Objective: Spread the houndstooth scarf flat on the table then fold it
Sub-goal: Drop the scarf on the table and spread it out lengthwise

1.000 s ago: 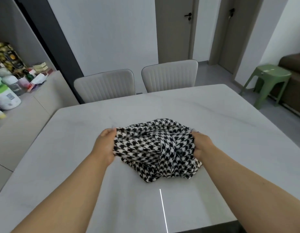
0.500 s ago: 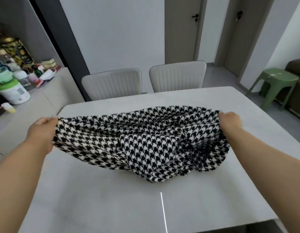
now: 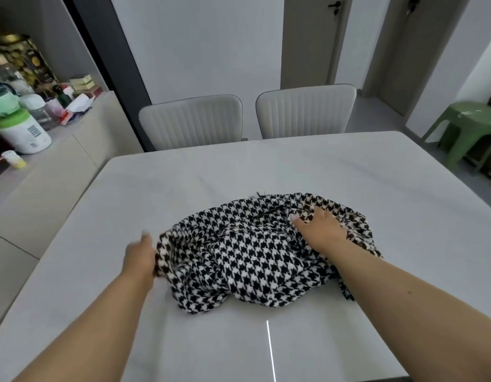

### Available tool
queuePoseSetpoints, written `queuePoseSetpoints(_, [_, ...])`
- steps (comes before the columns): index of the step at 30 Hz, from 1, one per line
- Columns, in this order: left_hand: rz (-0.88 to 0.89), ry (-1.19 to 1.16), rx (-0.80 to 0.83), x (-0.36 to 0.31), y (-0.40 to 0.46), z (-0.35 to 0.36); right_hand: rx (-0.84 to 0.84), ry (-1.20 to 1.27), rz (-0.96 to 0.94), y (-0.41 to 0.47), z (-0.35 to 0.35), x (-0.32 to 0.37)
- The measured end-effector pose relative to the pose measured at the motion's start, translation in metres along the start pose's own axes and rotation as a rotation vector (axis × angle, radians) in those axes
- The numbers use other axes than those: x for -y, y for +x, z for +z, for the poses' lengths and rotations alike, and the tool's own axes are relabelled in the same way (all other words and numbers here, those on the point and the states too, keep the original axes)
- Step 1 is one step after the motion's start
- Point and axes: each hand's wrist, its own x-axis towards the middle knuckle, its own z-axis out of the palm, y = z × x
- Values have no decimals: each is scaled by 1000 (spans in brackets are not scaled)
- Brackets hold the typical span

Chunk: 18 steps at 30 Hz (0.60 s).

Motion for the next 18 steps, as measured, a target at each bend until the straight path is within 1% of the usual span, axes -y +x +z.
queuePoseSetpoints(1, [-81, -29, -40, 20, 2, 1, 53, -11, 63, -1, 5, -5])
queuePoseSetpoints(2, [-175, -86, -29, 39, 5, 3, 94, -37, 104, -3, 12, -11])
queuePoseSetpoints(4, [-344, -197, 92, 68, 13, 16, 123, -120, 133, -8, 27, -21])
queuePoseSetpoints(5, [-394, -218, 171, 70, 8, 27, 128, -127, 132, -7, 34, -26])
queuePoseSetpoints(8, [-445, -200, 469, 63, -2, 54, 231, 28, 99, -5, 42, -34])
queuePoseSetpoints(10, [-447, -192, 536, 54, 2, 62, 262, 141, 66, -4, 35, -35])
queuePoseSetpoints(12, [-429, -177, 510, 43, 5, 61, 203, 268, 76, -3, 23, -33])
queuePoseSetpoints(13, [-393, -202, 466, 36, 11, 59, 157, 321, 87, 0, 14, -34])
queuePoseSetpoints(16, [-222, -330, 318, -6, 27, 48, -46, 450, 144, 16, -16, -35])
queuePoseSetpoints(18, [-46, -382, 235, -47, 37, 39, -211, 461, 129, 27, -41, -30])
